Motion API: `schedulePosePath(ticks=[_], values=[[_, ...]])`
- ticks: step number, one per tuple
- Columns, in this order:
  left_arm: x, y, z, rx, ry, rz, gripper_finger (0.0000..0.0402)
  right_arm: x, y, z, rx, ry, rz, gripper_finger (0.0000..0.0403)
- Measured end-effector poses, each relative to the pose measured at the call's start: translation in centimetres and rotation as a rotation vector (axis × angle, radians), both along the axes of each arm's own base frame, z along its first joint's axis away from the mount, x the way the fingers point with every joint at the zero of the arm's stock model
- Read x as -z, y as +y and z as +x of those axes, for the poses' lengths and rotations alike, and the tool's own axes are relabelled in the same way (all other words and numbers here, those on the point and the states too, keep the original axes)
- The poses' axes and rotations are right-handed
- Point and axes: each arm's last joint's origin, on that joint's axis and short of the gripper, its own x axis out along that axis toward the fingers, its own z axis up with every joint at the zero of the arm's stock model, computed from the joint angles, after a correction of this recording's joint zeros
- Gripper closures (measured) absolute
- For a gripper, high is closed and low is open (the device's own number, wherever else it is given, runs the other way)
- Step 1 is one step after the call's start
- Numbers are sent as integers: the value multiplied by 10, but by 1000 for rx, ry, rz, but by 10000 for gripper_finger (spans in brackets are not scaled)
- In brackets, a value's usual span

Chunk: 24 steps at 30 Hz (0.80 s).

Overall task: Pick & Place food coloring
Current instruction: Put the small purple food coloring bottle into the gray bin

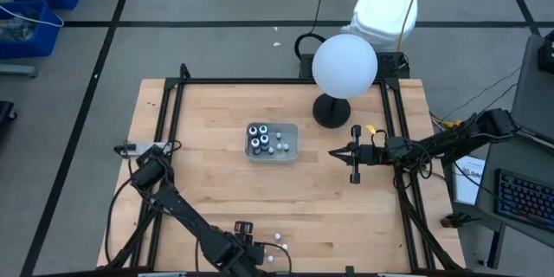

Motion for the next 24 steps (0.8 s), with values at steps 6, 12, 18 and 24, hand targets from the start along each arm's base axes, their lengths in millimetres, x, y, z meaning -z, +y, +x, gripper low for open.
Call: schedulePosePath(ticks=[6,12,18,24], values=[[3,0,2,-2,2,0,188,0,0,0,0,-1,0,403],[3,0,1,4,4,4,188,0,0,0,0,0,0,403],[3,0,1,9,5,5,225,0,0,0,0,0,0,403],[3,0,1,-1,6,1,285,0,0,0,0,0,0,403]])
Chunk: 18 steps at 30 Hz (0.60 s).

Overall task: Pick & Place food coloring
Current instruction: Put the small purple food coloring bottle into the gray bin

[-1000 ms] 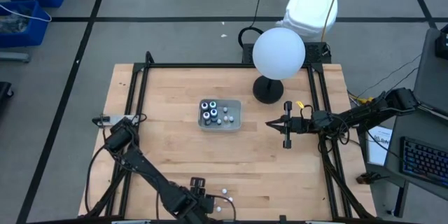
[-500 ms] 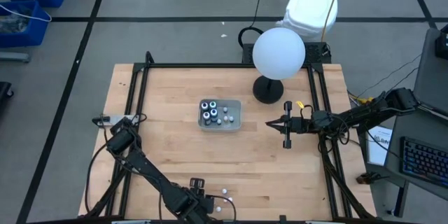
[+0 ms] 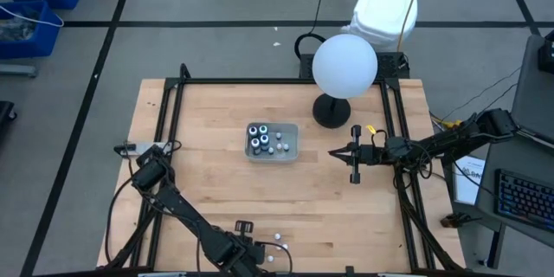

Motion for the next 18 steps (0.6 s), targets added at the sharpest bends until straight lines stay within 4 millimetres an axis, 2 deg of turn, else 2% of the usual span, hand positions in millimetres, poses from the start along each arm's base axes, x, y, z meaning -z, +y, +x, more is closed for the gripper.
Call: schedulePosePath(ticks=[7,11,13,18], values=[[0,-1,-1,61,20,-16,334,0,0,0,0,0,0,403],[-4,2,-4,104,48,4,332,0,0,0,0,0,0,403],[-14,9,-10,107,76,40,325,0,0,0,0,0,0,403],[-63,37,-24,69,26,149,331,0,0,0,0,0,2,403]])
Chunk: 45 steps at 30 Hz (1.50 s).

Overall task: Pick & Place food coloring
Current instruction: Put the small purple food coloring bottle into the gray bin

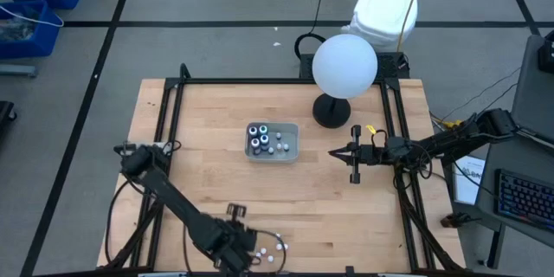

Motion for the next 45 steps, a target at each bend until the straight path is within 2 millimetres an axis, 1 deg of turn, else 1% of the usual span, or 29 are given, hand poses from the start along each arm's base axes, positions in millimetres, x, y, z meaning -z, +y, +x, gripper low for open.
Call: schedulePosePath(ticks=[5,9,12,14,17,20,22,25,27,29,30,33,37,41,45], values=[[-59,31,-11,-13,-160,0,337,0,0,0,0,0,-1,403],[-92,60,-19,-17,-232,11,325,0,0,0,-1,0,-2,403],[-108,87,-21,-29,-252,57,330,0,0,0,0,0,-2,403],[-114,104,-19,-33,-256,75,337,0,0,0,0,1,-2,403],[-119,128,-11,-29,-259,104,338,0,0,0,0,0,-2,403],[-120,149,4,12,-278,107,329,0,0,0,0,0,-5,403],[-118,163,17,29,-301,87,326,0,0,0,1,1,-11,403],[-116,189,31,-1,-322,106,328,0,0,0,1,2,-24,403],[-111,207,40,-34,-316,133,334,1,0,0,2,8,-32,403],[-107,223,45,-42,-299,157,336,1,0,0,4,11,-52,403],[-102,231,51,-45,-285,170,336,1,0,0,6,11,-65,403],[-93,249,63,-35,-288,188,329,1,0,0,10,9,-92,403],[-76,266,79,6,-270,201,329,-4,0,-1,12,-41,-81,403],[-58,278,92,36,-242,164,335,-12,-1,-2,37,-109,-134,403],[-38,285,101,48,-196,147,336,-12,-1,-2,59,-104,-203,403]])
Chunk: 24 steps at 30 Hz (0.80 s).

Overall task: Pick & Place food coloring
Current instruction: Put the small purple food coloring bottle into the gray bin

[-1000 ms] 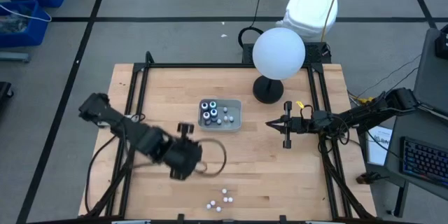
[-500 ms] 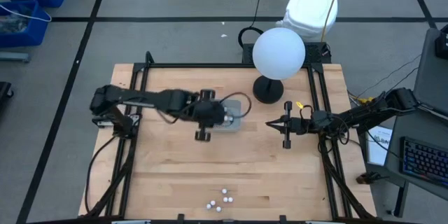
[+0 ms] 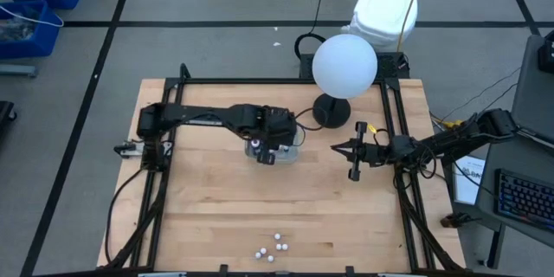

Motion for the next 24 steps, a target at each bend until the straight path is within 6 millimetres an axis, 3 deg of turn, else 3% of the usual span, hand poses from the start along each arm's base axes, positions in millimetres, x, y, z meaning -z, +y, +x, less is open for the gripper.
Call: schedulePosePath(ticks=[11,24], values=[[51,21,15,-8,148,14,337,0,0,0,7,4,-39,403],[55,32,15,-25,157,-5,333,1,0,0,8,14,-48,403]])
